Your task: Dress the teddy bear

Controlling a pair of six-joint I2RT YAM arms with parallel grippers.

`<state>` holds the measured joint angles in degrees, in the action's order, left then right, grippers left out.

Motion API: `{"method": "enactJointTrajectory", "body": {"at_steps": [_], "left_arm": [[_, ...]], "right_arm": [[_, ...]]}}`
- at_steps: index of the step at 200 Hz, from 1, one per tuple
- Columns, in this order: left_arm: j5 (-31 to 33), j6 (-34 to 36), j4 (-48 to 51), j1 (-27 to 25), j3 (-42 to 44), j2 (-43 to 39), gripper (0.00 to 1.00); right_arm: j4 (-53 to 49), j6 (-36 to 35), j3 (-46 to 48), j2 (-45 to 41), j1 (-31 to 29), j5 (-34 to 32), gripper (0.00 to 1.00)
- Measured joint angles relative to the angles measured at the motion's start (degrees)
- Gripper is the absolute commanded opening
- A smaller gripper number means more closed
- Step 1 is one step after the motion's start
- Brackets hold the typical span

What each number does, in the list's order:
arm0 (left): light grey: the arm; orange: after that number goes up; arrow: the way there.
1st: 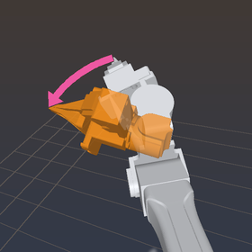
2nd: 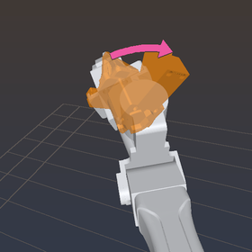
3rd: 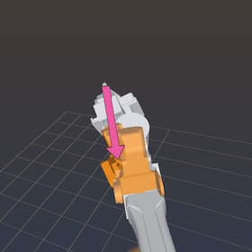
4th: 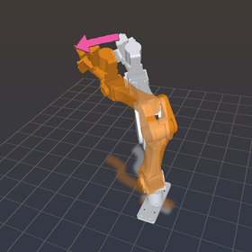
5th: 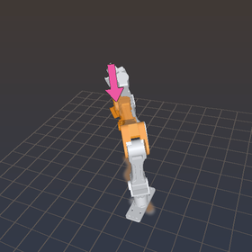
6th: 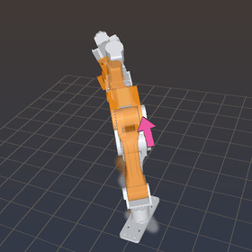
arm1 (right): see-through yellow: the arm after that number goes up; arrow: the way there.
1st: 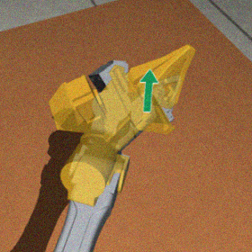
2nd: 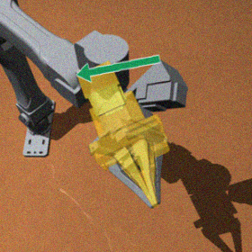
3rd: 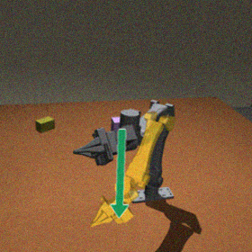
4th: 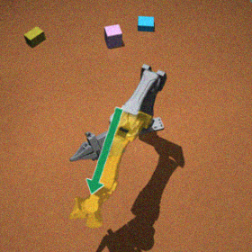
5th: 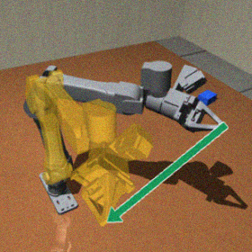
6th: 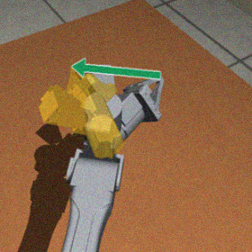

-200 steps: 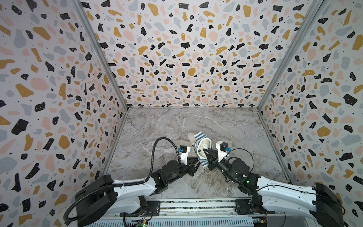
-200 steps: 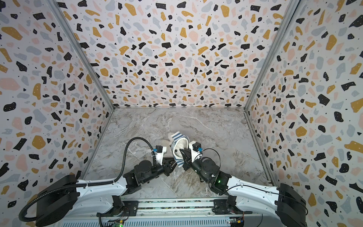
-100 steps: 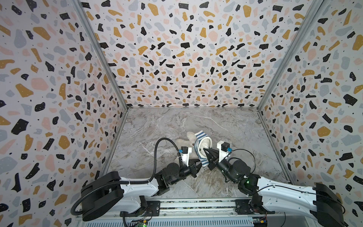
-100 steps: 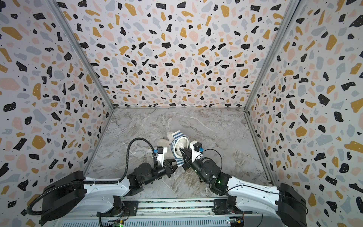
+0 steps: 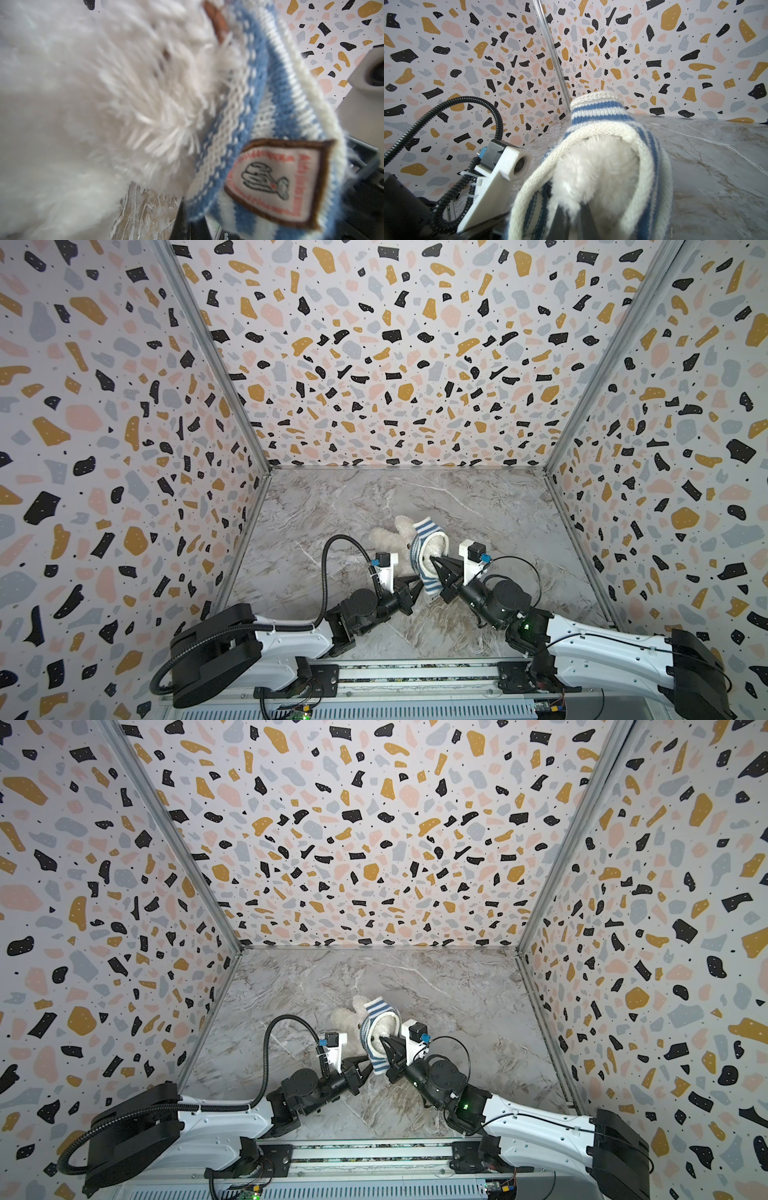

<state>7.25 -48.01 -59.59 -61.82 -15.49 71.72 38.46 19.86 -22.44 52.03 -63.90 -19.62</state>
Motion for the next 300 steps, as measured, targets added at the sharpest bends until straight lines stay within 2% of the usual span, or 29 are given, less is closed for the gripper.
{"method": "enactJointTrajectory", "body": {"at_steps": [32,105,196,241,300], "left_arm": [[0.0,0.26,0.37,1.62,0.35,-0.48,0.0],[-4.68,0.94,1.55,5.62,1.9,-2.99,0.0],[-5.57,5.4,8.17,5.88,1.44,-6.86,0.0],[-8.76,9.88,12.48,6.05,0.85,-9.09,0.0],[-13.0,11.37,12.15,6.34,1.51,-10.12,0.0]], "right_arm": [[-1.38,0.22,0.0,-0.33,0.0,-0.35,0.0],[-3.02,0.66,0.0,-0.24,0.02,-0.11,0.0],[-4.35,1.7,0.26,-1.51,0.87,2.4,0.0],[-4.5,2.4,1.09,-3.15,1.29,3.41,0.0],[-3.26,4.26,1.77,-3.15,2.25,3.78,0.0]]}}
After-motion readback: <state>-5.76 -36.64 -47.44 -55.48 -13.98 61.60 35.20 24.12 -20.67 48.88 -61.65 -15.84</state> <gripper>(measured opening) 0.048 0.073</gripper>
